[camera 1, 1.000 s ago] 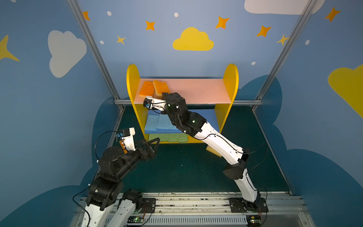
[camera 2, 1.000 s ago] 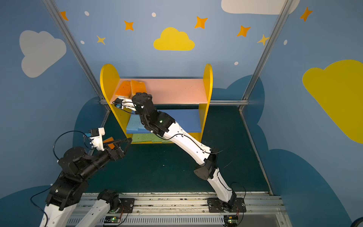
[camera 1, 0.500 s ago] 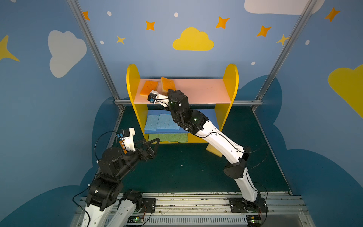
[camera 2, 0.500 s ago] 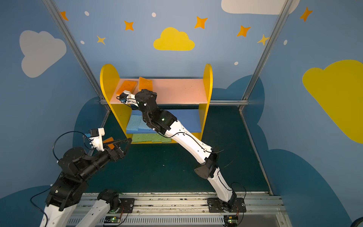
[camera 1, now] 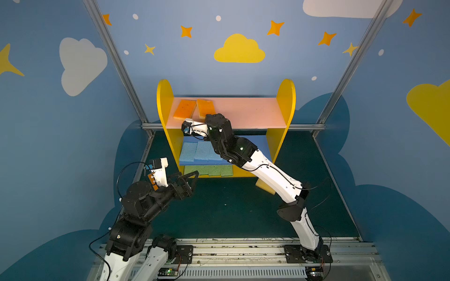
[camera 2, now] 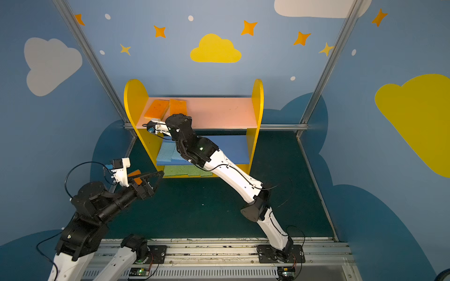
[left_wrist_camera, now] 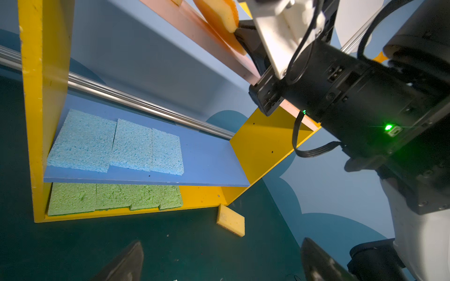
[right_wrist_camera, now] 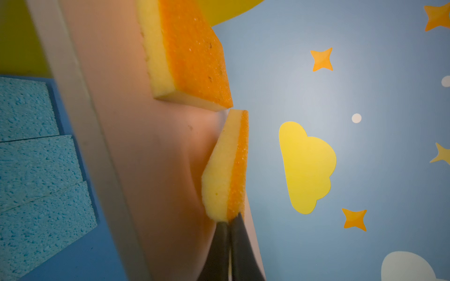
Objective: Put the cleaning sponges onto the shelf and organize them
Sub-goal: 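Release the sponge and lower the right gripper to the yellow sponge on the floor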
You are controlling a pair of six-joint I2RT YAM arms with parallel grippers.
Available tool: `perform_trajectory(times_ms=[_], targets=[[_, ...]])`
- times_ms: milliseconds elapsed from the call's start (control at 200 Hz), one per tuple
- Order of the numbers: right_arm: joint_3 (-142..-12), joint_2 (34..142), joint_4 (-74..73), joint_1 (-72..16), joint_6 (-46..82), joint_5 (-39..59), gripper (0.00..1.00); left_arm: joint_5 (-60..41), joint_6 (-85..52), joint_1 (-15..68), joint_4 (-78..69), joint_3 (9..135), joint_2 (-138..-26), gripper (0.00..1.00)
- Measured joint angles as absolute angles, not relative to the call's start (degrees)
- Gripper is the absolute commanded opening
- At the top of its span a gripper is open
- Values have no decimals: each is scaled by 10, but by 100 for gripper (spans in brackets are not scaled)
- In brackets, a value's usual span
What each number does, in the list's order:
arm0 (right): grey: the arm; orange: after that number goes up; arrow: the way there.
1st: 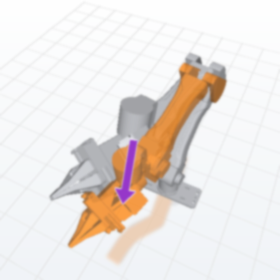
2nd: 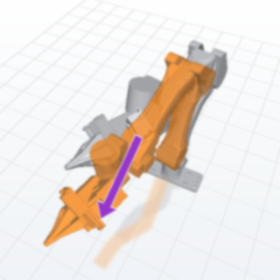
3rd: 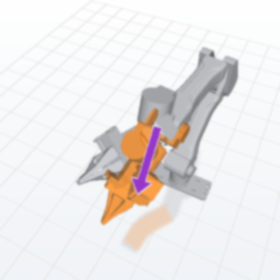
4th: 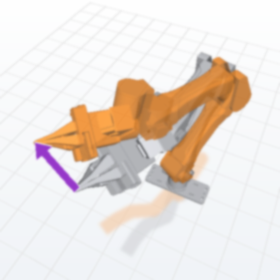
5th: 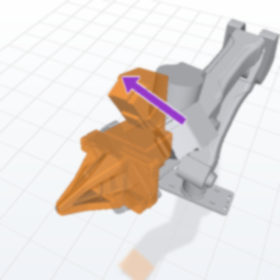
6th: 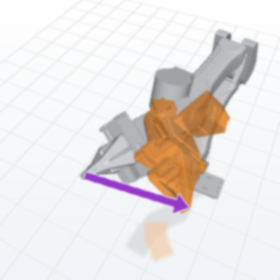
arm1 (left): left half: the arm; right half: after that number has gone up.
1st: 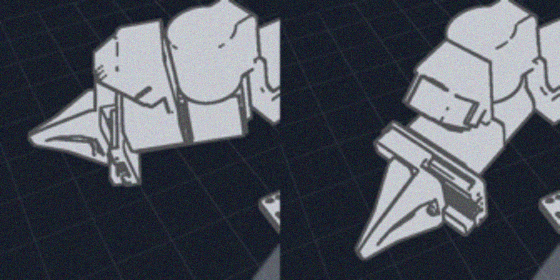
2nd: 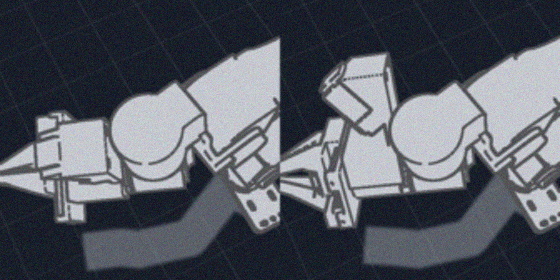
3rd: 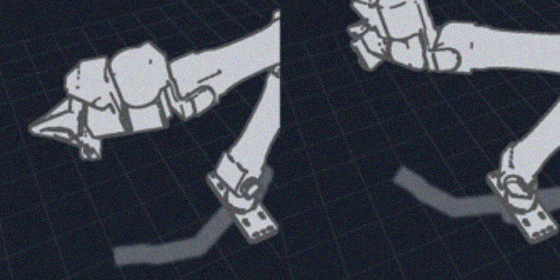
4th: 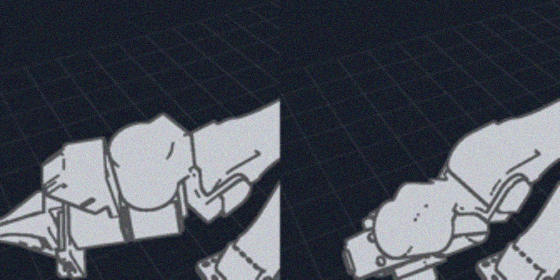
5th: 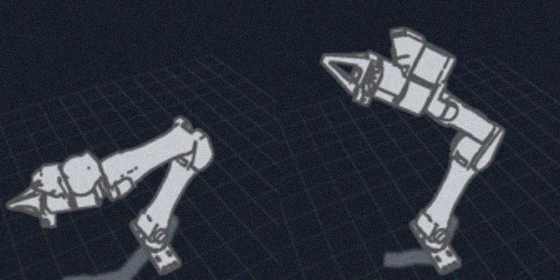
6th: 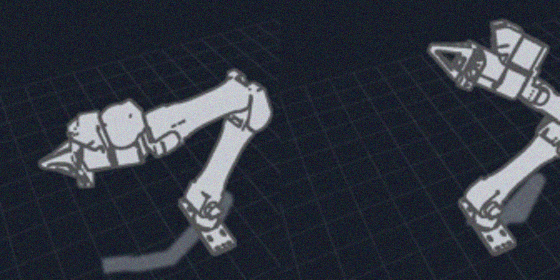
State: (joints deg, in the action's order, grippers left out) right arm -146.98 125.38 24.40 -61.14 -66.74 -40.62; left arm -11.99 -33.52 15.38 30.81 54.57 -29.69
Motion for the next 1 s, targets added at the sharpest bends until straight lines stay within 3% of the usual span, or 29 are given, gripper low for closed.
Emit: perform_trajectory(times_ms=[340, 445, 571, 1001], targets=[[-1473, 1270, 231, -623, -675, -367, 0, -122, -326, 155, 315, 562, -297, 99], [-1476, 1270, 218, -624, -675, -362, 43, -122, -324, 155, 319, 562, -296, 99], [-1489, 1268, 204, -626, -664, -350, 71, -122, -324, 155, 327, 563, -296, 99], [-1424, 1196, 309, -628, -533, -262, 82, -139, -326, 155, 334, 570, -306, 99]])
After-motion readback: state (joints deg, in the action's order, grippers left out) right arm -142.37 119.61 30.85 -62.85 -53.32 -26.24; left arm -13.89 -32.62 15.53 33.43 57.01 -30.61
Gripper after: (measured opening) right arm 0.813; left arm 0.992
